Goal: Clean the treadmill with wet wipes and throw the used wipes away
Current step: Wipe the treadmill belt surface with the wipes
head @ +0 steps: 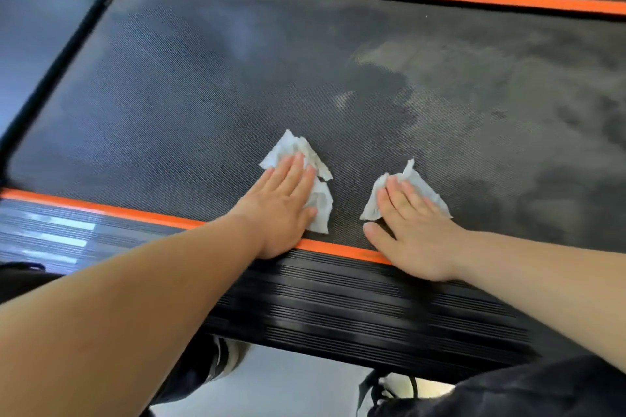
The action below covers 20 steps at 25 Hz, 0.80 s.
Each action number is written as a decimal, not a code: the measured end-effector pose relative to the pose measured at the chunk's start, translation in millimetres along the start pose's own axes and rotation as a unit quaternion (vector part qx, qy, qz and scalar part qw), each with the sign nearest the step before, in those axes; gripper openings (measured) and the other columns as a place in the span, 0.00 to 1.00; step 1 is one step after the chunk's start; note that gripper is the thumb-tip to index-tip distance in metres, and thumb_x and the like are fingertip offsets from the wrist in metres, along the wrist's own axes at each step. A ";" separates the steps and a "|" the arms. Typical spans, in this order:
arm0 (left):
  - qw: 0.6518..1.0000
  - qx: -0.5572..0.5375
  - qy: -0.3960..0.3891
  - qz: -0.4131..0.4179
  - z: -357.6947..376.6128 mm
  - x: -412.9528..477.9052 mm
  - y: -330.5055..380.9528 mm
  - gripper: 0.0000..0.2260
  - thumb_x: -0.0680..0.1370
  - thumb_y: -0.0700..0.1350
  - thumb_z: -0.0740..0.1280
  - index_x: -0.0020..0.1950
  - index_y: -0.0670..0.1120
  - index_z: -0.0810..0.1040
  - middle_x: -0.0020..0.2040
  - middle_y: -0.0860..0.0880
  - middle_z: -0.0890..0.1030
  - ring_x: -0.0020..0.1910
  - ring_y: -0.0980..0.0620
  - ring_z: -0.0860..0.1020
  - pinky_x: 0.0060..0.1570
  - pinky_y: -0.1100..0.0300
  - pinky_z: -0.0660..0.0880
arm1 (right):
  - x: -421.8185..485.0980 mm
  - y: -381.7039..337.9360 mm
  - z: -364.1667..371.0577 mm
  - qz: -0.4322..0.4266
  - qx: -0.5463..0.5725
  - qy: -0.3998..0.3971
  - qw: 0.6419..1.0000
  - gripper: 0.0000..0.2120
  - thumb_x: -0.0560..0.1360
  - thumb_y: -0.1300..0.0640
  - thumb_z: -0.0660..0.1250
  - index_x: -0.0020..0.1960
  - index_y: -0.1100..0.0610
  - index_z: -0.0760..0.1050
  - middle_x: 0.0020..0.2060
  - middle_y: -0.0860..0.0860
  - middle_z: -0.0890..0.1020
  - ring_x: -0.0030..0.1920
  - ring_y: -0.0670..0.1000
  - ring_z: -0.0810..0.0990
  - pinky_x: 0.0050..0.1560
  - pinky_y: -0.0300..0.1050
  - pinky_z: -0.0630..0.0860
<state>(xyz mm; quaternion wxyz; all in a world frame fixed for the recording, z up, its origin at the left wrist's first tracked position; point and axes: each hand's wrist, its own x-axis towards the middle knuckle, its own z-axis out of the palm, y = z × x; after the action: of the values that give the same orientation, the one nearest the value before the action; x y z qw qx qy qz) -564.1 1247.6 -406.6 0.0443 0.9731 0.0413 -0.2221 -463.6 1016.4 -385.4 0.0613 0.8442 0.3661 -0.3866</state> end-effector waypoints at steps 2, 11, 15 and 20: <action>0.998 0.041 0.002 0.038 -4.9 2.7 0.7 0.32 0.84 0.60 0.44 0.82 0.49 0.33 0.82 0.45 0.32 0.80 0.47 0.31 0.80 0.48 0.37 | -5.9 -8.4 3.7 -0.061 -0.016 -0.007 0.998 0.42 0.78 0.29 0.39 0.80 0.52 0.29 0.77 0.47 0.26 0.76 0.49 0.24 0.79 0.54 0.32; 0.984 0.111 0.128 0.049 -30.6 3.2 -19.5 0.41 0.71 0.75 0.55 0.81 0.61 0.55 0.80 0.45 0.57 0.75 0.37 0.60 0.76 0.41 0.59 | 10.8 -2.3 -18.2 0.052 0.035 0.005 0.998 0.42 0.78 0.28 0.40 0.80 0.53 0.30 0.77 0.47 0.27 0.78 0.49 0.26 0.79 0.53 0.32; 0.994 0.070 0.017 0.088 -2.6 10.8 -17.4 0.32 0.75 0.68 0.32 0.80 0.65 0.34 0.82 0.53 0.32 0.81 0.42 0.33 0.79 0.41 0.37 | 12.0 18.6 -30.4 0.159 0.135 0.009 0.978 0.45 0.78 0.27 0.39 0.81 0.57 0.31 0.79 0.52 0.28 0.79 0.53 0.27 0.79 0.53 0.31; 0.995 0.028 0.071 0.068 -3.1 13.0 -14.2 0.32 0.78 0.69 0.39 0.81 0.65 0.38 0.82 0.51 0.33 0.81 0.44 0.34 0.79 0.43 0.38 | -10.2 -11.5 -4.7 -0.109 -0.017 -0.043 0.993 0.46 0.74 0.25 0.37 0.80 0.54 0.29 0.76 0.49 0.25 0.75 0.50 0.22 0.79 0.54 0.32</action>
<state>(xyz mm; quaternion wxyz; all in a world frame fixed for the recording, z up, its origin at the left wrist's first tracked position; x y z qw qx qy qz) -552.5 1262.8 -410.5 0.0285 0.9878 -0.0277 -0.1504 -472.8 1020.8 -372.9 0.0488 0.7810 0.4593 -0.4203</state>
